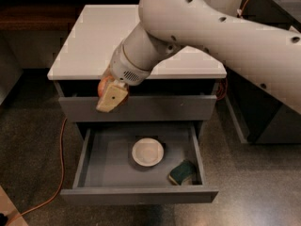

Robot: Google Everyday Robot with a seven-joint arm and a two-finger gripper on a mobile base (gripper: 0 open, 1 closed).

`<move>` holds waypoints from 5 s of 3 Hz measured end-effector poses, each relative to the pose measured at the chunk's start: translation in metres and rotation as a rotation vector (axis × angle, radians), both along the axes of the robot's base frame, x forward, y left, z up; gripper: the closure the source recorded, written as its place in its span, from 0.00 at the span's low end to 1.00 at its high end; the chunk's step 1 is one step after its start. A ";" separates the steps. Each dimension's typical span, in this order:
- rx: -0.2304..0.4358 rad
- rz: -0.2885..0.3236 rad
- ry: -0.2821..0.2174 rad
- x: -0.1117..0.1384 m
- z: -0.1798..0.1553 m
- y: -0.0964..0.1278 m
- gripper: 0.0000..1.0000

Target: Pick apple from middle drawer and place on counter

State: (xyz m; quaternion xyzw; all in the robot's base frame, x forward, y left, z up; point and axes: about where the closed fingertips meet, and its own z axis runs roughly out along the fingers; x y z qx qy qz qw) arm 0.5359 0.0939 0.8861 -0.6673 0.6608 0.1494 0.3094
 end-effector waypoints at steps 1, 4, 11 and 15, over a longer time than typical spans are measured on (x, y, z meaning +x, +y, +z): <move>0.001 -0.045 0.038 0.018 0.013 -0.008 1.00; 0.042 -0.139 0.148 0.088 0.025 -0.039 1.00; -0.054 -0.399 0.255 0.204 -0.013 -0.109 0.65; -0.067 -0.370 0.278 0.220 -0.032 -0.105 0.00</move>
Offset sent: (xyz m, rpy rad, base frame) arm 0.0661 -0.0287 0.0255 0.0189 0.1387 -0.1119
